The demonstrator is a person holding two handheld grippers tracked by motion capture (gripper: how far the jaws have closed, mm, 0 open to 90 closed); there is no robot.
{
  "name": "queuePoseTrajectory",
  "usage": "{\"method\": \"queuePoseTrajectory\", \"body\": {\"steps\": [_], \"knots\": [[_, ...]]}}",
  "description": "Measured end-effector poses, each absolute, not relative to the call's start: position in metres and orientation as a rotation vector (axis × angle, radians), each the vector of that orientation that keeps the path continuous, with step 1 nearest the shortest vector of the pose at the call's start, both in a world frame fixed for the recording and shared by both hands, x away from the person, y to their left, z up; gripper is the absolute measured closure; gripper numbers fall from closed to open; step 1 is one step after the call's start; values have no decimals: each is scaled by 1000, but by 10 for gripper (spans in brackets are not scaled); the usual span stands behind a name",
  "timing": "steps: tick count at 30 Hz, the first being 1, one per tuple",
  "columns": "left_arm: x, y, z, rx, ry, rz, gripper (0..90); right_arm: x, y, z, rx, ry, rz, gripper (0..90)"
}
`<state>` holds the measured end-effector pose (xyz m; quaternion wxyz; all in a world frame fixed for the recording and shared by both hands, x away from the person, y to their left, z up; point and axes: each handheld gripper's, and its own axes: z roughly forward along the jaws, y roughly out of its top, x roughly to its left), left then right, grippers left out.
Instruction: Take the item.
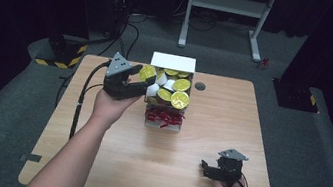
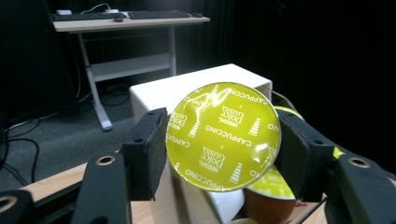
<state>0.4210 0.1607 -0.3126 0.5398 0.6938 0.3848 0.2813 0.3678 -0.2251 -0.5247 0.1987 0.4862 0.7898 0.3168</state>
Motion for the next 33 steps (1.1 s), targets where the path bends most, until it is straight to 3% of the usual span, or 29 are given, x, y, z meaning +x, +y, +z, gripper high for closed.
{"method": "queuePoseTrajectory", "body": {"steps": [33], "knots": [[409,233,-345,1622,1061,725,396,368,-225,-525,1357,2211,886,81]]}}
